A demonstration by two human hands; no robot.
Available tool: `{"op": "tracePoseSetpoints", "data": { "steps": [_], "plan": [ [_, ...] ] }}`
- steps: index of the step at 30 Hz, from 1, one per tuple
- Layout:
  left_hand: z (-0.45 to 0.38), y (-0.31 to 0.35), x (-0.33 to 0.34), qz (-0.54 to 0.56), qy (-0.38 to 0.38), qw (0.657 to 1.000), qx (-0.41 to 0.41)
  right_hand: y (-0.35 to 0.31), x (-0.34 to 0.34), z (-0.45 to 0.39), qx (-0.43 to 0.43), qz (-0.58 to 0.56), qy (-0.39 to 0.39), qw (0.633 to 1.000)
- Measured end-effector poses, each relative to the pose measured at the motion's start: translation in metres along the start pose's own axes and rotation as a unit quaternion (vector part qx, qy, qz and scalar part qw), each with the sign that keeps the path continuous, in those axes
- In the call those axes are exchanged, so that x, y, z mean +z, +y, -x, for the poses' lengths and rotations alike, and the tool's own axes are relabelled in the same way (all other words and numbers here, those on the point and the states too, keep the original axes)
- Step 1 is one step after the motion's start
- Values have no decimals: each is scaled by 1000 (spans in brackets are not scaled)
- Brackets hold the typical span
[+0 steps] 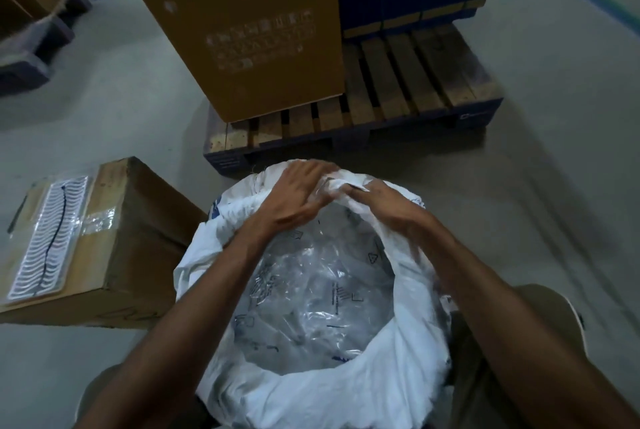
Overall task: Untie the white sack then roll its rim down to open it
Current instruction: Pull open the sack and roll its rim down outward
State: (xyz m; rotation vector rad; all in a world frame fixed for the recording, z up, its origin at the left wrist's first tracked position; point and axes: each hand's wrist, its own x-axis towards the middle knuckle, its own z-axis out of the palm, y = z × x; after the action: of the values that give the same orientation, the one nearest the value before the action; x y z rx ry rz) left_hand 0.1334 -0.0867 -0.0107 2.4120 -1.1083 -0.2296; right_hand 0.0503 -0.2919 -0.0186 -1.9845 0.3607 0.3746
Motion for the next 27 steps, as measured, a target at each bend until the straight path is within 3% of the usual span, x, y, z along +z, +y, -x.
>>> {"op": "tracePoseSetpoints", "data": {
  "steps": [4, 7, 9, 11, 14, 16, 19, 21, 24, 27],
  "plan": [
    [-17, 13, 11, 6, -23, 999, -32, -1, -2, -3, 54, -163, -71, 983],
    [-37, 10, 14, -29, -49, 992, -116, 0, -6, 8, 42, 28, 16, 999],
    [-52, 7, 13, -45, -50, 981, -183, 8, -4, 18, 22, 161, 97, 982],
    [-66, 5, 12, -19, -76, 972, -220, 18, -5, 30, 52, 216, 116, 968],
    [-73, 5, 9, 15, -116, 974, -193, 22, -15, 33, 25, 92, 83, 992],
    [-69, 8, 5, 58, -84, 983, -153, 21, -25, 25, -4, -26, 79, 997],
    [-58, 22, 3, 151, -59, 985, -53, 15, -32, 6, 80, -214, 67, 971],
    [-57, 32, 11, 125, -67, 990, -18, 12, -31, 0, 108, -318, 33, 941],
    [-60, 38, 25, -2, -39, 999, -4, 12, -29, -1, 91, -343, -6, 935],
    [-68, 48, 32, -73, 0, 996, -45, 15, -28, 3, 133, -256, -7, 958]
  ]
}}
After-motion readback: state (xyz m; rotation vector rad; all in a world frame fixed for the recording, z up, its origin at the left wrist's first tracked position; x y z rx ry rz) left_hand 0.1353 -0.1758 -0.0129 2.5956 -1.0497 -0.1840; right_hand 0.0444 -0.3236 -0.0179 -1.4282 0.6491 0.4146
